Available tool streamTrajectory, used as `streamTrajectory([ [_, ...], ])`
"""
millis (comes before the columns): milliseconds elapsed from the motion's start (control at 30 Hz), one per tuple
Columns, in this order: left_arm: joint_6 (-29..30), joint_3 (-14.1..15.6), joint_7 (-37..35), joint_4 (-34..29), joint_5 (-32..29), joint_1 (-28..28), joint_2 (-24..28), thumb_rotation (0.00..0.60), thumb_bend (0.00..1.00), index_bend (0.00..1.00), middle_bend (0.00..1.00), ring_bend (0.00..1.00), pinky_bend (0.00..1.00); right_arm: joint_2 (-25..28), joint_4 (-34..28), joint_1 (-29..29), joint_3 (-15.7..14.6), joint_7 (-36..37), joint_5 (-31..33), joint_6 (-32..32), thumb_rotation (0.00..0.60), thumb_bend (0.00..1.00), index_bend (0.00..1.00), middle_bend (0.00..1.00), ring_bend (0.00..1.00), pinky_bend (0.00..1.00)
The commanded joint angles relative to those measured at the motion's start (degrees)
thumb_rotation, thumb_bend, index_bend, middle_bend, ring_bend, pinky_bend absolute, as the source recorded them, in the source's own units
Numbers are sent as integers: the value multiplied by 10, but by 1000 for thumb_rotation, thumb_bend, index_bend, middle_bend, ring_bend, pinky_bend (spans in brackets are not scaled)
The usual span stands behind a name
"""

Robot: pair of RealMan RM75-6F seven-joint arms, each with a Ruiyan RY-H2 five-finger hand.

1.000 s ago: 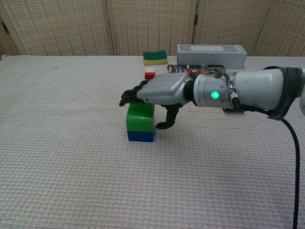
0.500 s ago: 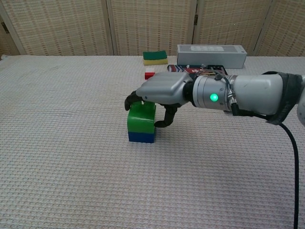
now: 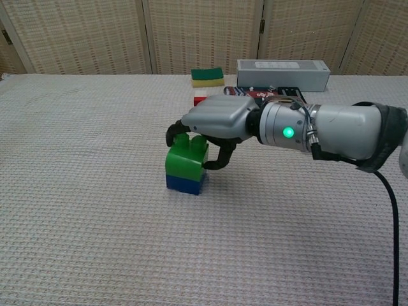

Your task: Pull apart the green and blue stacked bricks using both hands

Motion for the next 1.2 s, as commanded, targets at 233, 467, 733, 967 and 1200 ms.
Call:
streamTrajectory([
  [233, 2, 0, -1, -2, 2, 0, 1, 600, 194, 0, 0, 0, 0, -3, 4, -3, -1, 0, 8, -10, 600, 406, 791, 706, 719, 844],
  [467, 2, 0, -5, -3, 1, 0, 3, 600, 194, 0, 0, 0, 0, 2, -4, -5, 9, 4, 6, 6, 600, 407, 886, 779, 781, 908],
  [733, 3, 8, -37, 3, 25, -3, 3, 600, 194, 0, 0, 0, 0, 21, -32, -12, 20, 7, 8, 27, 600, 407, 908, 795, 790, 924],
  [967, -4, 19, -111, 10, 60, -11, 5, 600, 194, 7, 0, 0, 17, 53, -84, -19, 31, 3, 12, 43, 600, 406, 933, 814, 806, 941],
  [1200, -41, 31, -217, 8, 105, -46, 9, 600, 194, 78, 44, 0, 75, 106, -167, -25, 45, -21, 31, 45, 600, 406, 947, 824, 816, 954],
])
